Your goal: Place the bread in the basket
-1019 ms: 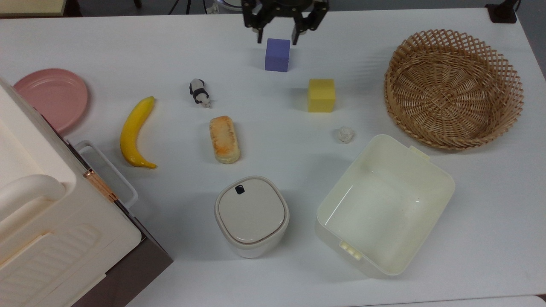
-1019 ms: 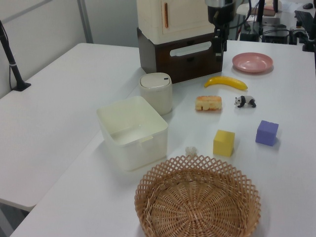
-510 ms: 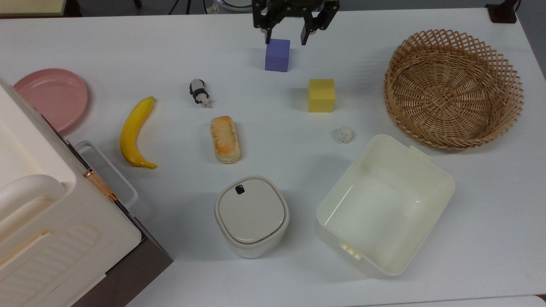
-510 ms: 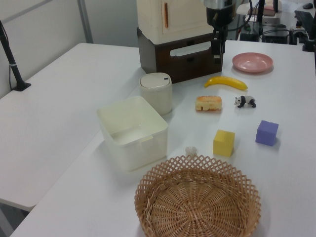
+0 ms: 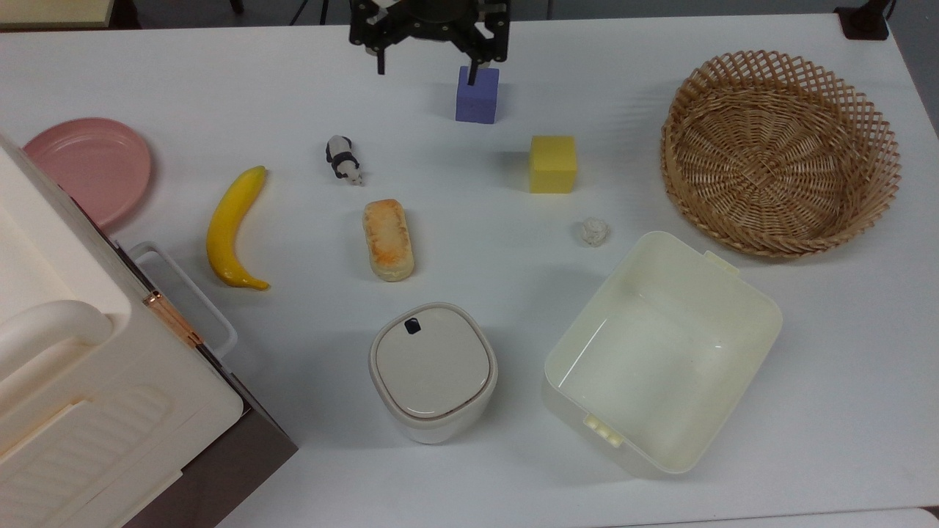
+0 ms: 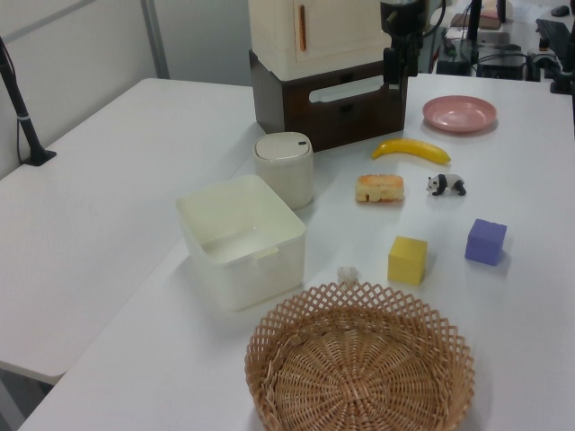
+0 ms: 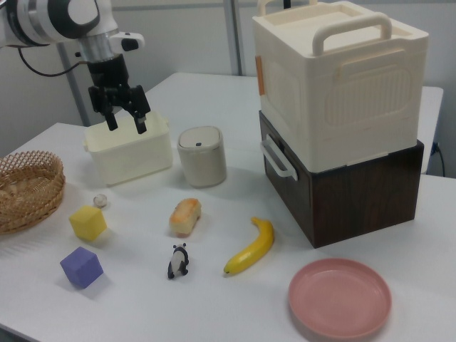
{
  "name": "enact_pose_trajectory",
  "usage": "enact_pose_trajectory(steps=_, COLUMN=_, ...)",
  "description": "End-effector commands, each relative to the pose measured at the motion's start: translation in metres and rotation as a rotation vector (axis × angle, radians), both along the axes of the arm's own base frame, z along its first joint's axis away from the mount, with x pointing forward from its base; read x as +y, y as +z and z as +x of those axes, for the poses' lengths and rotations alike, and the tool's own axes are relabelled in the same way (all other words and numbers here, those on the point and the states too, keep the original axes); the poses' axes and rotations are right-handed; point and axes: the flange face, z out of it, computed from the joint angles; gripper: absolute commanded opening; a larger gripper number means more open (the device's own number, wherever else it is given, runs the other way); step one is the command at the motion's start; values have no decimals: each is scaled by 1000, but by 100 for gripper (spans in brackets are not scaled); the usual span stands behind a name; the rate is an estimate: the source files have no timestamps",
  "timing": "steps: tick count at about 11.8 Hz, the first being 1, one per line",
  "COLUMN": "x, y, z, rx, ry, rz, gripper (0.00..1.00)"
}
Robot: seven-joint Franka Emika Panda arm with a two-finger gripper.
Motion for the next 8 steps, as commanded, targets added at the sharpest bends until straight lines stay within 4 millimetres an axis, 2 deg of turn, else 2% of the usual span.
enact_pose_trajectory(steps=1, x=-14, y=-9, z=12, rx=-64, ry=-44, rz=31, gripper=100)
enact_pose_trajectory(steps=4, x=-50, y=-47, z=30, rx=-91, ry=-97, rz=52, gripper=100)
enact_pose_trajectory(steps=6, x=-57, y=-77, z=33, rx=-108, ry=-87, rz=55, gripper=100)
enact_pose_trajectory(steps=8, x=-57, y=-112, z=32, rx=-64, ry=-7, rz=51, gripper=100)
